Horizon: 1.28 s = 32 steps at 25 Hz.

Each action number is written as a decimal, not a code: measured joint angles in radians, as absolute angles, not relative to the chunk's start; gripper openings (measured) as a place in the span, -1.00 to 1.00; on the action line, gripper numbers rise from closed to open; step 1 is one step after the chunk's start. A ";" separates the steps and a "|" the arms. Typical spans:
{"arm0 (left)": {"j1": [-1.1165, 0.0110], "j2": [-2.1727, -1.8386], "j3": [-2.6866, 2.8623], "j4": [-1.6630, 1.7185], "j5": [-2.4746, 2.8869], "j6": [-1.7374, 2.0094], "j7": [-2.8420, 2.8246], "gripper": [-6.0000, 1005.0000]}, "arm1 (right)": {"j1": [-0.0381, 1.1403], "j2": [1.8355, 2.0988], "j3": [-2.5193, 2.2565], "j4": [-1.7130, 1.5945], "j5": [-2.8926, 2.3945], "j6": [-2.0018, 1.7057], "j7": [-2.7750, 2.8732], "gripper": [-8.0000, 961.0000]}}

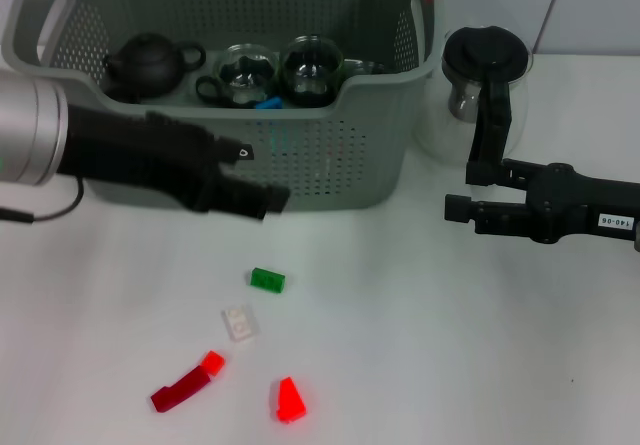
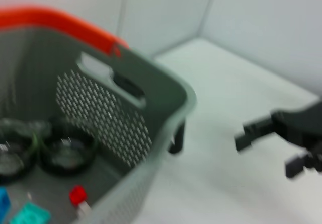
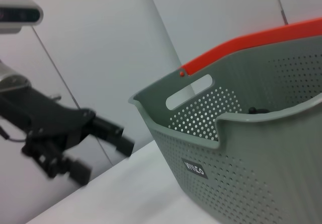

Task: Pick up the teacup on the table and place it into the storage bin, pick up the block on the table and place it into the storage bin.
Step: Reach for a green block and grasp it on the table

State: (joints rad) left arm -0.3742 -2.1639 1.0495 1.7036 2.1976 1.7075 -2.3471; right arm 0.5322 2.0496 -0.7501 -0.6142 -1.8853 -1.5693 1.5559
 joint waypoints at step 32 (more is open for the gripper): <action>-0.420 -2.173 1.440 1.408 2.554 1.410 -2.753 0.71 | 0.528 2.053 -0.750 -0.610 -1.886 -1.548 1.595 0.84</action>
